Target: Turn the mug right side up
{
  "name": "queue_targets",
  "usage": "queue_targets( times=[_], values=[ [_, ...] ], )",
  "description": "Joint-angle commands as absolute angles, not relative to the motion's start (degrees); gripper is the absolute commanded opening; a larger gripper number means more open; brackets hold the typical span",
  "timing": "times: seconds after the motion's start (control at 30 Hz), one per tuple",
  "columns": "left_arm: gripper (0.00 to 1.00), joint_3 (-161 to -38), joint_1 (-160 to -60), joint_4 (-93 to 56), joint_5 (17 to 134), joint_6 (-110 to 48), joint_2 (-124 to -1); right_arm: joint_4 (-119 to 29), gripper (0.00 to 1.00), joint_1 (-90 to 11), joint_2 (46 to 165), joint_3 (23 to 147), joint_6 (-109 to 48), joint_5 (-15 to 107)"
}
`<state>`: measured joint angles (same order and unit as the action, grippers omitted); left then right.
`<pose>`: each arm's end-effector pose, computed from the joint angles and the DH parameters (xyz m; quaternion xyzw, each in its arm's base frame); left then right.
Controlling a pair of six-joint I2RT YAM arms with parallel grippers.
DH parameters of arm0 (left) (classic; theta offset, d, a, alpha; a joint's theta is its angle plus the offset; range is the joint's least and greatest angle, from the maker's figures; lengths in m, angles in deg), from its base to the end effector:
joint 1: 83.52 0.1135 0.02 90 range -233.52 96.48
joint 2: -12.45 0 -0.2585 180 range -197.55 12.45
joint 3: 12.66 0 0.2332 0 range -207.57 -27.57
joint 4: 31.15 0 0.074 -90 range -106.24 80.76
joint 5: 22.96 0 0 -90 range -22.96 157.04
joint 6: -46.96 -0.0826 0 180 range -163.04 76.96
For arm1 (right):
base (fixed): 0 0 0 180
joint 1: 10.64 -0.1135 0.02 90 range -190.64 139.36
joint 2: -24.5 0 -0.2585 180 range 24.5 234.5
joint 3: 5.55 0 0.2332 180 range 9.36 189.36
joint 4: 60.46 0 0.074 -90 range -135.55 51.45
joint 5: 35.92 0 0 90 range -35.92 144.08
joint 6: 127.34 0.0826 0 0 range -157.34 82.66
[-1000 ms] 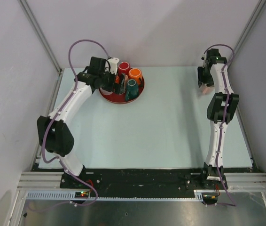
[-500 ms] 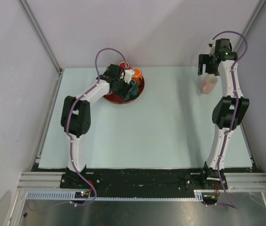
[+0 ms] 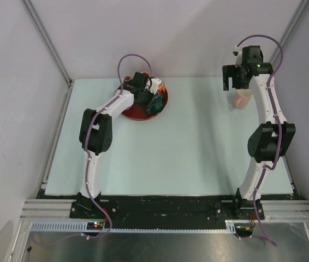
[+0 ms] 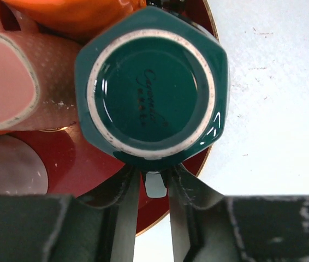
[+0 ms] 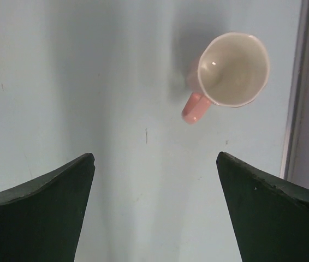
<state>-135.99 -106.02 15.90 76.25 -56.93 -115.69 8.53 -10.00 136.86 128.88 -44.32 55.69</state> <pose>0.4643 -0.2066 0.1749 0.3191 0.8868 -0.1001 0.3191 0.4413 -0.0073 0.3258 -0.0463 0.9289 -0.0374 0.3654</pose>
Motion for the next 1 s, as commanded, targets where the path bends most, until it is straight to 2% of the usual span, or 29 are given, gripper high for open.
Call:
queue_targets(
  times=[0.0, 0.17, 0.27, 0.3, 0.53, 0.67, 0.8, 0.97],
  values=[
    [0.28, -137.94, -106.02, 17.09, 77.94, -55.56, -115.68, 6.47, 0.99, -10.45, 131.80, 127.41, -44.73, 57.14],
    [0.24, -137.96, -105.96, 17.94, 76.31, -56.79, -117.00, 5.46, 0.99, -13.38, 129.14, 127.47, -44.56, 55.81],
    [0.06, -138.62, -105.92, 18.18, 75.72, -56.98, -117.96, 5.09, 0.99, -14.44, 128.02, 127.33, -44.58, 55.23],
    [0.03, -138.64, -105.93, 18.15, 76.21, -56.91, -117.79, 5.21, 0.99, -14.74, 127.77, 127.36, -44.48, 55.05],
    [0.00, -141.18, -105.19, 18.12, 82.45, -51.81, -111.11, 4.03, 0.99, -15.36, 123.29, 124.64, -39.14, 47.02],
    [0.00, -144.92, -104.56, 18.08, 86.38, -46.14, -107.16, -9.46, 0.99, -16.09, 116.86, 111.02, -30.68, 33.12],
    [0.00, -148.06, -103.83, 18.07, 89.73, -40.30, -104.67, -30.13, 0.99, -18.75, 111.58, 95.63, -19.15, 24.10],
    [0.00, -150.98, -103.34, 18.11, 94.11, -34.60, -101.47, -49.75, 0.99, -23.94, 113.47, 87.96, -8.52, 18.13]
  ],
)
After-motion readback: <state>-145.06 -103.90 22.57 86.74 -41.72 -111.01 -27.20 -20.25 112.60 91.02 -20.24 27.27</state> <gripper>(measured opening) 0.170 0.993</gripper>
